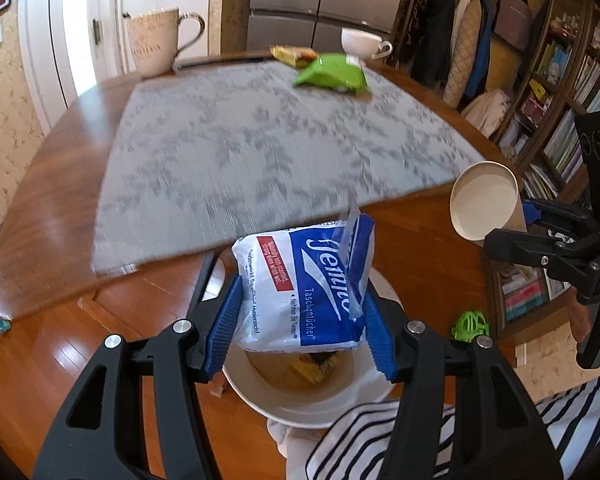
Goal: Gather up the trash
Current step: 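Open both tools to drop the tissue pack and paper bag into the bin, then move both tools back to the placemat toward the green bag, then grasp the yellow biscuit packet with the left tool while the right tool grasps the green bag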
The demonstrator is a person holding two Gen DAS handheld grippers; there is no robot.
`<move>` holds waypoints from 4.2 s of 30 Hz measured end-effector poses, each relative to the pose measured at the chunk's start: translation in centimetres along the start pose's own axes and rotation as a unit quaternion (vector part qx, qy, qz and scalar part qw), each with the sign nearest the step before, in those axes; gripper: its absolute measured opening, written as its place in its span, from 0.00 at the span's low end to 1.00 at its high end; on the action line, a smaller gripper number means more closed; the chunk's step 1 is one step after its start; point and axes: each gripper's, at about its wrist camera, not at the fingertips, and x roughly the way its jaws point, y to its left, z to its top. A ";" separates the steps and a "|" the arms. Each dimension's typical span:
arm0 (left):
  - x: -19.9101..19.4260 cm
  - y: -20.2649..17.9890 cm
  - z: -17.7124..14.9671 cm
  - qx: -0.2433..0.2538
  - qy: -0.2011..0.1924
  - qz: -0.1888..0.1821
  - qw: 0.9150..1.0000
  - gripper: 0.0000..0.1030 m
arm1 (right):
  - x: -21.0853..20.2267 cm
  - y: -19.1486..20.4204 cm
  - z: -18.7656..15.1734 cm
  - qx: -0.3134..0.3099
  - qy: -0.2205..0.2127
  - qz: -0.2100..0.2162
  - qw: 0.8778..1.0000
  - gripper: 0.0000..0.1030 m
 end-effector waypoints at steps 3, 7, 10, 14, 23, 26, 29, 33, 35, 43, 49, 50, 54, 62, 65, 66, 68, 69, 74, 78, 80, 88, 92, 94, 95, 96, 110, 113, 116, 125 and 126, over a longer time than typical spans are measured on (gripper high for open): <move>1.0 0.0 -1.1 -0.003 0.018 -0.003 1.000 0.56 | 1.0 0.0 -1.0 0.005 0.018 -0.002 1.000 0.73; 2.5 0.0 -2.5 -0.002 0.041 -0.005 0.999 0.56 | 2.5 0.1 -2.2 0.009 0.033 -0.008 0.999 0.73; 3.7 0.1 -3.5 0.002 0.056 0.000 0.998 0.56 | 3.8 0.0 -3.1 0.013 0.045 -0.014 0.999 0.73; 5.4 0.4 -4.6 0.006 0.078 0.005 0.997 0.56 | 5.6 0.0 -4.1 0.008 0.062 -0.030 0.998 0.73; 8.4 0.7 -6.0 0.009 0.103 0.011 0.995 0.56 | 9.7 -0.2 -5.3 0.003 0.091 -0.052 0.994 0.73; 9.4 0.7 -6.1 0.007 0.107 0.011 0.994 0.56 | 10.8 -0.9 -5.2 0.010 0.096 -0.057 0.994 0.73; 10.4 0.8 -6.2 0.004 0.112 0.014 0.994 0.56 | 11.7 -1.1 -5.1 0.011 0.100 -0.064 0.993 0.73; 11.0 1.0 -6.2 0.003 0.113 0.018 0.993 0.56 | 12.4 -1.6 -5.1 0.016 0.107 -0.067 0.992 0.73; 11.3 1.0 -6.1 0.003 0.114 0.019 0.993 0.56 | 12.7 -1.8 -5.1 0.017 0.109 -0.068 0.992 0.73; 12.1 1.3 -5.7 0.006 0.115 0.022 0.993 0.56 | 13.4 -2.1 -4.7 0.019 0.114 -0.073 0.991 0.73; 12.2 1.3 -5.7 0.007 0.115 0.021 0.993 0.56 | 13.8 -2.3 -4.4 0.015 0.116 -0.074 0.990 0.73; 12.2 1.2 -5.6 0.008 0.114 0.020 0.993 0.56 | 13.8 -2.4 -4.3 0.014 0.116 -0.075 0.990 0.73; 12.2 1.3 -5.3 0.005 0.110 0.014 0.994 0.75 | 13.9 -2.6 -4.2 0.017 0.119 -0.073 0.990 0.79; 11.3 0.9 -4.9 0.016 0.095 0.027 0.995 0.88 | 12.9 -2.2 -4.2 0.000 0.116 -0.088 0.989 0.86; 10.2 0.5 -4.7 0.020 0.089 0.026 0.996 0.88 | 10.7 -1.5 -3.8 -0.010 0.103 -0.079 0.992 0.86; 9.4 0.4 -4.5 0.021 0.084 0.025 0.996 0.88 | 9.5 -1.2 -3.6 -0.016 0.095 -0.073 0.993 0.86; 8.2 0.4 -4.1 0.021 0.077 0.017 0.997 0.88 | 7.2 -0.2 -3.0 -0.032 0.076 -0.061 0.995 0.86; 7.0 0.2 -3.7 0.020 0.068 0.008 0.997 0.88 | 6.0 0.1 -2.5 -0.041 0.063 -0.053 0.996 0.86; 2.0 -1.0 -1.0 0.038 0.016 -0.017 0.999 0.91 | -1.0 2.1 1.1 -0.089 -0.046 -0.061 0.993 0.96; -1.8 -1.8 2.3 0.049 -0.058 -0.029 0.997 0.98 | -2.5 1.0 5.2 -0.096 -0.109 -0.091 0.985 0.96; -2.2 -1.6 4.3 0.054 -0.078 -0.022 0.995 0.98 | -1.7 0.0 7.1 -0.095 -0.117 -0.108 0.983 0.96; 1.2 1.2 13.1 0.017 -0.100 0.047 0.994 0.98 | 5.2 -6.3 15.1 -0.069 -0.083 -0.142 0.984 0.96; 3.6 2.3 17.9 0.022 -0.099 0.052 0.993 0.98 | 8.3 -7.9 17.5 -0.075 -0.067 -0.148 0.984 0.96; 5.0 2.1 19.9 0.029 -0.096 0.057 0.993 0.98 | 9.6 -8.6 18.6 -0.076 -0.056 -0.148 0.984 0.96; 5.8 2.0 21.1 0.032 -0.094 0.057 0.993 0.98 | 10.1 -8.9 19.0 -0.077 -0.054 -0.147 0.985 0.96; 6.9 1.9 22.4 0.038 -0.089 0.054 0.994 0.98 | 10.5 -9.2 19.2 -0.077 -0.052 -0.144 0.985 0.96; 18.9 0.0 31.8 0.015 -0.004 0.010 1.000 0.98 | 10.6 -12.0 20.3 -0.065 -0.026 -0.086 0.994 0.96; 20.9 -0.6 32.4 0.024 0.013 0.027 0.999 0.98 | 10.7 -12.5 20.4 -0.068 -0.026 -0.078 0.994 0.96; 22.3 -0.7 32.6 0.033 0.025 0.041 0.998 0.97 | 10.8 -12.7 20.8 -0.076 -0.023 -0.077 0.994 0.96; 22.7 1.4 32.2 0.038 0.053 0.012 0.998 0.57 | 11.3 -12.9 21.8 -0.088 -0.013 -0.048 0.995 0.96; 22.4 1.6 32.1 0.043 0.052 0.013 0.998 0.57 | 11.5 -12.8 22.0 -0.093 -0.011 -0.041 0.995 0.96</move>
